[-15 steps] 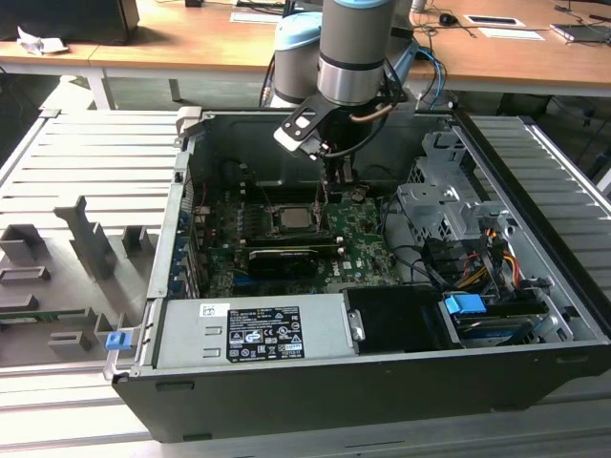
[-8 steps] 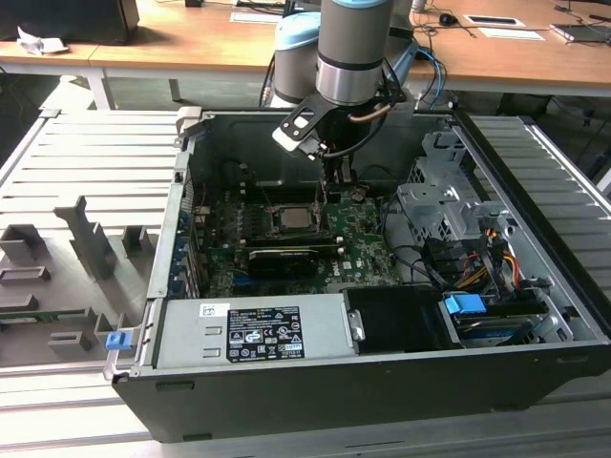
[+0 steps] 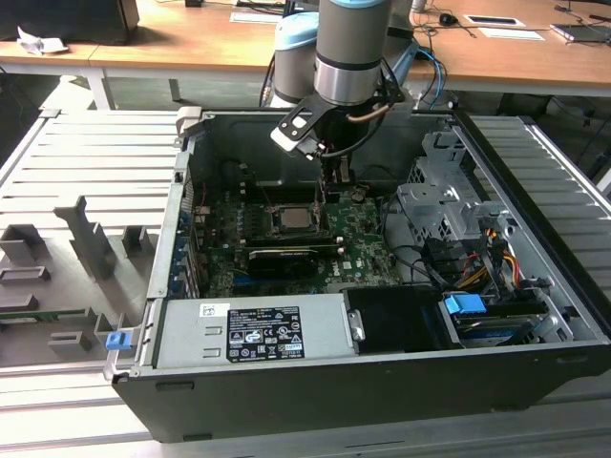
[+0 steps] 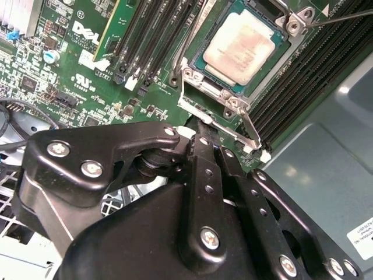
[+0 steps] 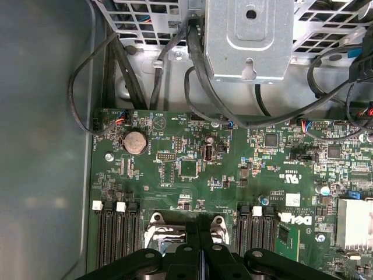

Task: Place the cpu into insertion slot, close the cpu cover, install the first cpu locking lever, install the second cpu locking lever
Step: 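Close the cpu cover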

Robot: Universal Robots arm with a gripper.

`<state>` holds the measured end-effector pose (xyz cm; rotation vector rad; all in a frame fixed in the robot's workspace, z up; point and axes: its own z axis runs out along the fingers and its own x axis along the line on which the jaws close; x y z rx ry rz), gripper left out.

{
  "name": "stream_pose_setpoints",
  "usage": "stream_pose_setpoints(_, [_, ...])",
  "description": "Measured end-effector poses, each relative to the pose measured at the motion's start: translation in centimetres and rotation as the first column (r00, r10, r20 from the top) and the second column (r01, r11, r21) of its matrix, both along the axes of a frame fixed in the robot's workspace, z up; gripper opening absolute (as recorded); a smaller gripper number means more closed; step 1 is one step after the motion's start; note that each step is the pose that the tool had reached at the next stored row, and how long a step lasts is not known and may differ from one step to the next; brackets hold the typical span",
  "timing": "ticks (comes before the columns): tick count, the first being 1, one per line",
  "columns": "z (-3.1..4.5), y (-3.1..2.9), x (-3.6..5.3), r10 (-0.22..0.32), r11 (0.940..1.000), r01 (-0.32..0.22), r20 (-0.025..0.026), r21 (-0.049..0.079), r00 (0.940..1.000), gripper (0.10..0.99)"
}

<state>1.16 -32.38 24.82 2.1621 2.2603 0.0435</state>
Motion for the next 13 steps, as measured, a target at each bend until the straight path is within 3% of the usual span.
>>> stream_pose_setpoints(4, [-0.12, 0.0, -1.32, 0.0, 1.0, 0.0, 0.0, 0.0, 1.0, 0.106])
stream_pose_setpoints(13, [-0.19, 0.0, -1.57, 0.0, 1.0, 0.0, 0.0, 0.0, 1.0, 0.106])
